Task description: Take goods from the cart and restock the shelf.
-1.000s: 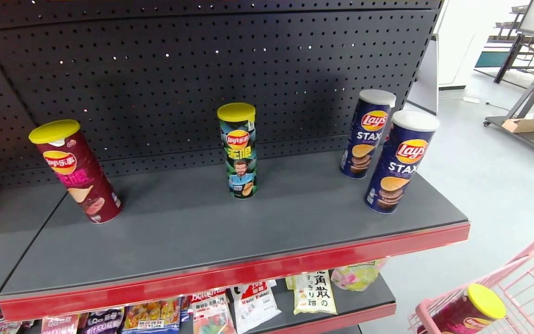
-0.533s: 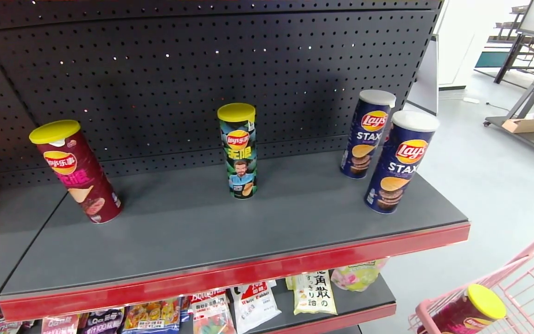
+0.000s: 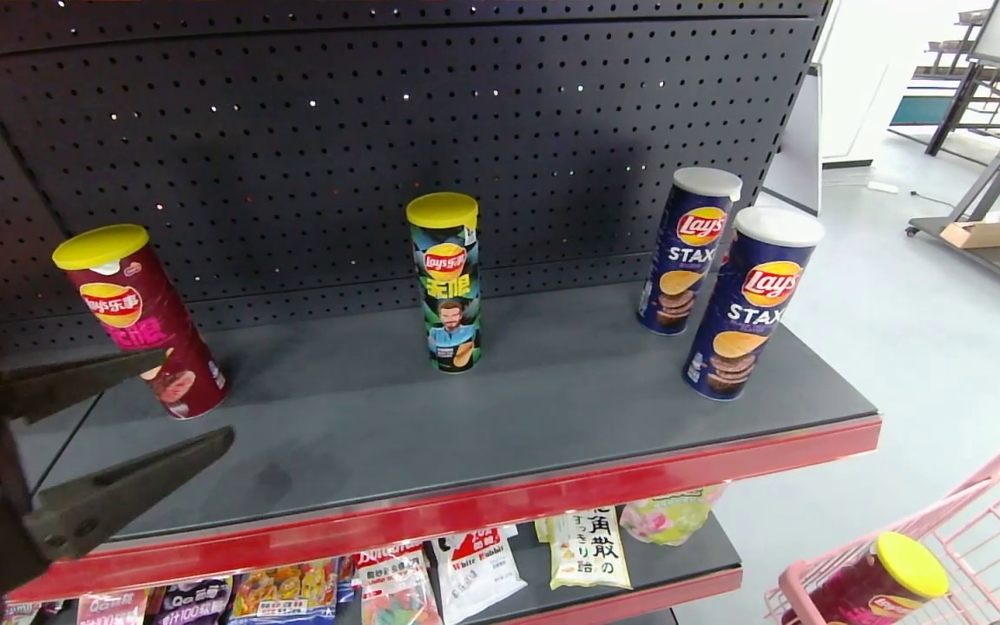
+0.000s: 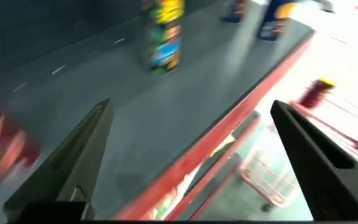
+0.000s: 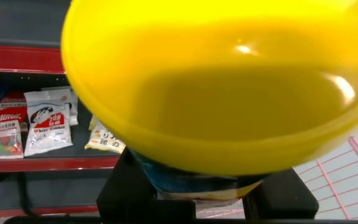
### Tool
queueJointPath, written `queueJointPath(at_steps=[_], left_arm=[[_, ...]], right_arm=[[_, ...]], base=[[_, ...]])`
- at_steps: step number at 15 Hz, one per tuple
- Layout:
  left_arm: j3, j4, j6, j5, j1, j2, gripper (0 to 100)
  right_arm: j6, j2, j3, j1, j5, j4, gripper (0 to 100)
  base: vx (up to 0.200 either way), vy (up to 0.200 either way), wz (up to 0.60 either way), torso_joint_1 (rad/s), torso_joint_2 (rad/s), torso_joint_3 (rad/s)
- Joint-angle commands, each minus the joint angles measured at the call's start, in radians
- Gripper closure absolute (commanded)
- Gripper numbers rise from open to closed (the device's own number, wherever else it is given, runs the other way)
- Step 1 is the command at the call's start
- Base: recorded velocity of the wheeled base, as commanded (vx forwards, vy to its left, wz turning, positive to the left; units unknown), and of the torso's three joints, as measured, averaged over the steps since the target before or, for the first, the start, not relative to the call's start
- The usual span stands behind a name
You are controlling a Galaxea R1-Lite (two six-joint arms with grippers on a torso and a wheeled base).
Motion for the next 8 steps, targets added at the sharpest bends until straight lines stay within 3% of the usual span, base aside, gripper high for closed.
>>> queueJointPath(at_steps=[1, 2, 3, 5, 8], left_arm=[[-0.043, -0.241, 0.052, -0.084, -0.069, 0.369, 0], [-0.071, -0.350, 0.062, -0.089, -0.071, 0.473, 0], [-0.086, -0.381, 0.060, -0.090, -0.071, 0.510, 0], [-0.163, -0.412, 0.062, -0.132, -0.081, 0.596, 0], [-0.252, -0.413, 0.066, -0.136, -0.083, 0.685, 0]], right_arm=[[0.015, 0.039, -0.015, -0.001, -0.001, -0.002, 100], [0.021, 0.056, -0.020, -0.001, 0.000, -0.002, 100], [0.021, 0.057, -0.021, 0.001, 0.000, -0.002, 100], [0.021, 0.056, -0.023, -0.001, -0.003, -0.002, 100], [0.021, 0.056, -0.032, -0.005, -0.007, -0.002, 100]], base=[[0.000, 0.000, 0.00, 0.000, 0.00, 0.000], [0.000, 0.000, 0.00, 0.000, 0.00, 0.000], [0.000, 0.000, 0.00, 0.000, 0.00, 0.000], [0.000, 0.000, 0.00, 0.000, 0.00, 0.000], [0.000, 0.000, 0.00, 0.000, 0.00, 0.000]])
